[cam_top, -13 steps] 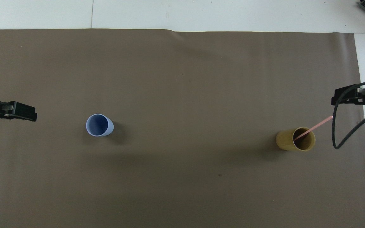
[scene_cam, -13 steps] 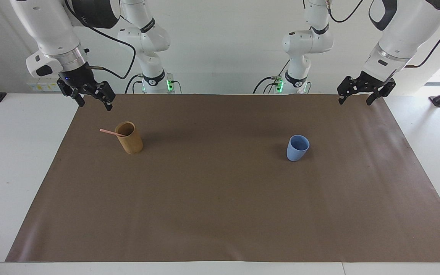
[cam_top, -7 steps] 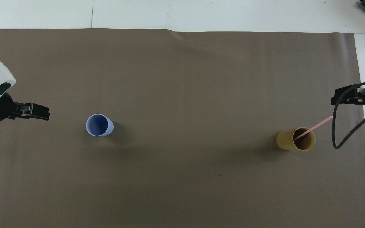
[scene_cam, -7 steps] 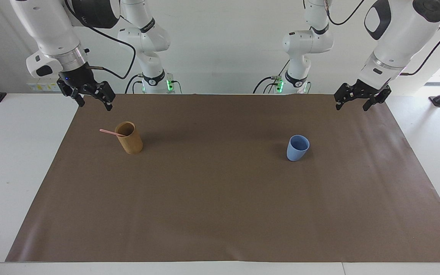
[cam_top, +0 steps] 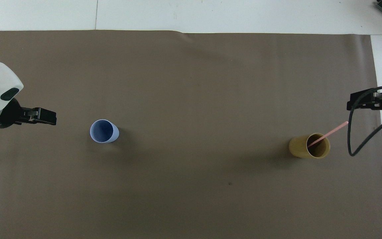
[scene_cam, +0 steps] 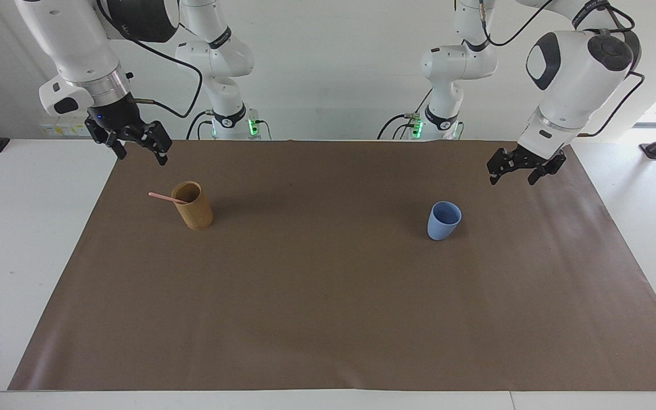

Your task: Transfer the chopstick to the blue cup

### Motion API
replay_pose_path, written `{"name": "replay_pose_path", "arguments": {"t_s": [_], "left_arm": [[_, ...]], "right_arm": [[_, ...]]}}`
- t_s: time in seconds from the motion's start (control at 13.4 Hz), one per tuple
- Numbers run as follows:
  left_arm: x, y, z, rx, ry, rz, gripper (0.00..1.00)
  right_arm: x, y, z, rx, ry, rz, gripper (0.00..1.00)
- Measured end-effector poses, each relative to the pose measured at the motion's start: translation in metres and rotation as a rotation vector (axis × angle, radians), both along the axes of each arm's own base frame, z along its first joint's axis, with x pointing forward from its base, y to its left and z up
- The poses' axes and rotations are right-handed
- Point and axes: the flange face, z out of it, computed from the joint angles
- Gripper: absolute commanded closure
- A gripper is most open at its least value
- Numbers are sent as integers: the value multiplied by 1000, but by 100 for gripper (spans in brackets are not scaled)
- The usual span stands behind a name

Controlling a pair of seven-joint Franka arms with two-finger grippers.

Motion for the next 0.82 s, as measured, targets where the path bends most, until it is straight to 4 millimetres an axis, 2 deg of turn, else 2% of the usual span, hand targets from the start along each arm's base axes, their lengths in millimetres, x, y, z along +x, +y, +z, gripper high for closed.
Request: {"name": "replay_pose_path", "arguments": {"t_s": [0.15, 0.45, 0.6, 0.82], "left_arm": [[0, -11, -26, -1, 7, 17, 0], [-5, -48, -86, -3, 9, 51, 0], [-9, -50, -97, -2, 16, 54, 0], [-10, -47, -100, -1, 20, 58, 0]], "right_arm": [[0, 0, 0, 0, 0, 1, 0], [0, 0, 0, 0, 0, 1, 0], [0, 0, 0, 0, 0, 1, 0], [0, 0, 0, 0, 0, 0, 0]]}}
